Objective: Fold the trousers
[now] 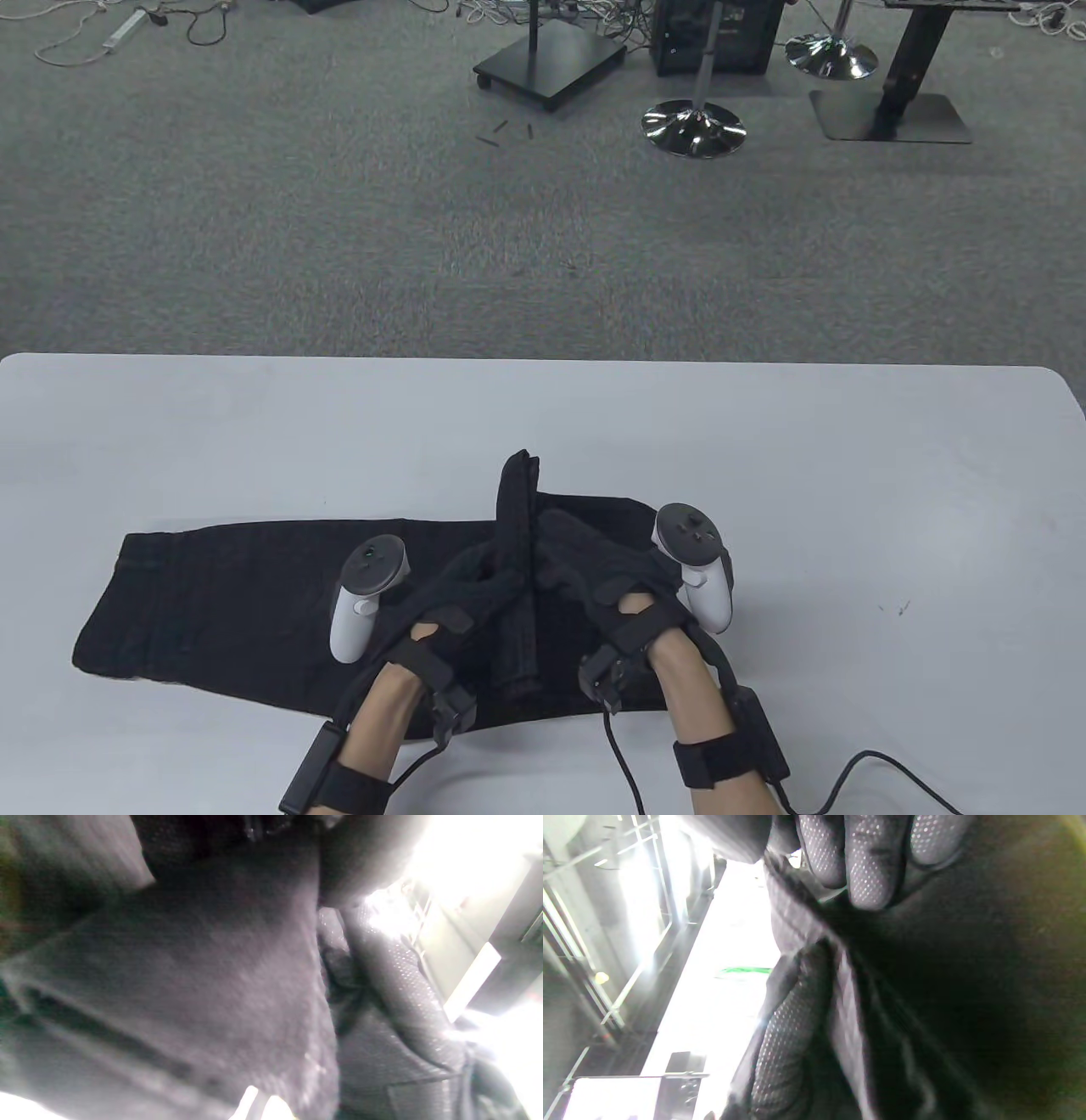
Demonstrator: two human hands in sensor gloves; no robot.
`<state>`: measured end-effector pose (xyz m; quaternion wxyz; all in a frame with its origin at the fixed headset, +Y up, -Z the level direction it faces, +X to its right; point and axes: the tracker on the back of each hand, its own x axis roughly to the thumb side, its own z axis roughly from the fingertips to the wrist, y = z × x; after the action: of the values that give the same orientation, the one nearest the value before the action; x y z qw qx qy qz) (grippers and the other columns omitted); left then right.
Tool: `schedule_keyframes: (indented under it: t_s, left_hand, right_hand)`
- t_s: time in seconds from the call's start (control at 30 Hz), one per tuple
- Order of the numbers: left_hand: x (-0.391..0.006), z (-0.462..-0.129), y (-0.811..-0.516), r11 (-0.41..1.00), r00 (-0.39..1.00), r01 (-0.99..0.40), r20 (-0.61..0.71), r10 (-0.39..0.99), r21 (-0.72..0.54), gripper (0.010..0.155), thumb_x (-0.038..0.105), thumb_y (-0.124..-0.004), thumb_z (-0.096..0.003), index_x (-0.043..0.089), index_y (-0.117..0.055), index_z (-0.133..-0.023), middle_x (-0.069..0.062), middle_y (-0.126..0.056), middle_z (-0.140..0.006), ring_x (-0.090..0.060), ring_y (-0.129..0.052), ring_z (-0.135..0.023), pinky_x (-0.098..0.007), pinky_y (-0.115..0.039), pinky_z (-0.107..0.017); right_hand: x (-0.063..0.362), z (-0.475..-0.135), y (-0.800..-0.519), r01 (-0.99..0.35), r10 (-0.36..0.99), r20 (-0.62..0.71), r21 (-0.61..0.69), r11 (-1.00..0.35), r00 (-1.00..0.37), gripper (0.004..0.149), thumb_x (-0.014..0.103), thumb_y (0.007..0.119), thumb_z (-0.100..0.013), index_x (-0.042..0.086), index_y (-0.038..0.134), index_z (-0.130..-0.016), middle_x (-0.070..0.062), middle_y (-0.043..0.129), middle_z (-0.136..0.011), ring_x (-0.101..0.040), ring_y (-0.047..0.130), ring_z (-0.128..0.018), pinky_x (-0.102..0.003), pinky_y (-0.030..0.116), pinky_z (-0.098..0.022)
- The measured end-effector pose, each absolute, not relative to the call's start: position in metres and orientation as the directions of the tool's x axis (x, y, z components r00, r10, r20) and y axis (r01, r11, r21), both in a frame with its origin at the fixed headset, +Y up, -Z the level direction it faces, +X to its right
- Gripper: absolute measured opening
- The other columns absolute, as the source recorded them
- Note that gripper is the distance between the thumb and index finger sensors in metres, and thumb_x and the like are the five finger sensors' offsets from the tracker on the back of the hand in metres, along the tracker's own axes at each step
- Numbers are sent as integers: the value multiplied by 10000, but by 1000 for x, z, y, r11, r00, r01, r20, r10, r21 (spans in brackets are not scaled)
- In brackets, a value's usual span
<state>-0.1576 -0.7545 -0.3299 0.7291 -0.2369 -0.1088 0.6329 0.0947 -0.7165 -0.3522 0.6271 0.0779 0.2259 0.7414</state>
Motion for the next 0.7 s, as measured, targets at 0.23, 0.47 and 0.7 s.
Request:
schedule_keyframes:
  t_s: [0.23,0.47,0.7]
  left_hand:
    - [-145,-328,-748,114,204,-830,-107,973,-546,630,353,-808,-607,244,-512,-1152,-6,-610,-1143,-248,-833,-998,-534,-650,-809]
    - [-143,-326,-748,70,172,-830,-133,976,-553,904,521,-837,-582,244,-232,-1195,-15,-287,-1223,-328,-530,-1165,-588,-508,-848]
    - [-132,-320,-738,288,373,-805,-65,926,-519,887,578,-831,-566,242,-295,-1188,-11,-377,-1211,-305,-632,-1132,-562,-586,-829]
  right_hand:
    - [90,-354,-728,-890,975,-219,449,72,-32,627,450,613,-569,200,323,-1066,-124,394,-1131,-431,448,-1048,-637,450,-727]
    - [83,-350,-709,-873,987,-150,470,129,66,581,444,623,-571,210,425,-1065,-130,490,-1108,-437,526,-1016,-632,484,-719]
    - [76,-345,-697,-872,995,-65,489,-37,-79,558,464,643,-561,239,516,-1055,-111,569,-1062,-414,591,-953,-615,509,-712]
